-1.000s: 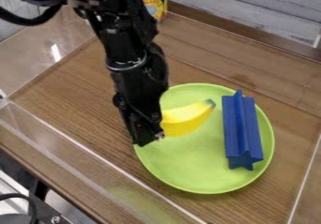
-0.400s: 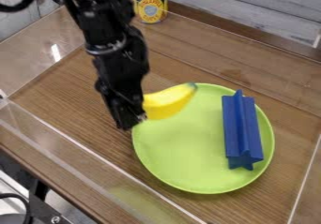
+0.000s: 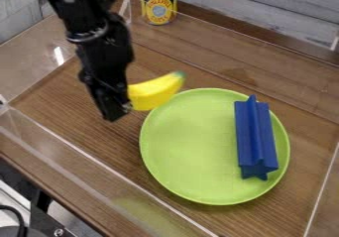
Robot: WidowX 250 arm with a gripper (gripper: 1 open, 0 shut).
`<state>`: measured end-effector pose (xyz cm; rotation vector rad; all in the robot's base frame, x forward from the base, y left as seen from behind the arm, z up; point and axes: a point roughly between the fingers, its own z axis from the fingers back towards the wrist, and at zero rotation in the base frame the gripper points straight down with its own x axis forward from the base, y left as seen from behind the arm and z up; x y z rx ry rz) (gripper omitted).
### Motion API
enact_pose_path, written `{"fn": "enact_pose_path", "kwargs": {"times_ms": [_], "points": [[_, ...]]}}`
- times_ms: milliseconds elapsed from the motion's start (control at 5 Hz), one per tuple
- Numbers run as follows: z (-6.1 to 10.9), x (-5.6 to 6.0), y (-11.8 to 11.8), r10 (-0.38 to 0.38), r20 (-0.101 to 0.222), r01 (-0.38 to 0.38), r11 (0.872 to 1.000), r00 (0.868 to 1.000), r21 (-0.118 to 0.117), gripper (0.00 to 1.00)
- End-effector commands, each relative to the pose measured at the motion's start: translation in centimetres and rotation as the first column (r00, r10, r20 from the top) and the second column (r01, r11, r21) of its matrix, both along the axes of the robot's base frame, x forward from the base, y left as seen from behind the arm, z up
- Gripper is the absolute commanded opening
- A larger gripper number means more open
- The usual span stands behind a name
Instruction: Remove the banana from inside the green plate and put it on the table
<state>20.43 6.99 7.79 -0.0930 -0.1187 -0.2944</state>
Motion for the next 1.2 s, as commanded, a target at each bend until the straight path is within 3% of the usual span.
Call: {"fn": "enact_pose_path", "kwargs": {"times_ms": [0, 400, 1000], "points": [[0.5, 0.4, 2.0, 0.005, 0.036, -0.006, 1.000, 0.999, 0.027, 0.00], [-1.1, -0.3, 3.7, 0.010, 0.033, -0.011, 0.999, 0.999, 0.036, 0.00], [-3.3, -0.8, 4.6, 0.008, 0.018, -0.008, 0.999, 1.000, 0.047, 0.00]]}}
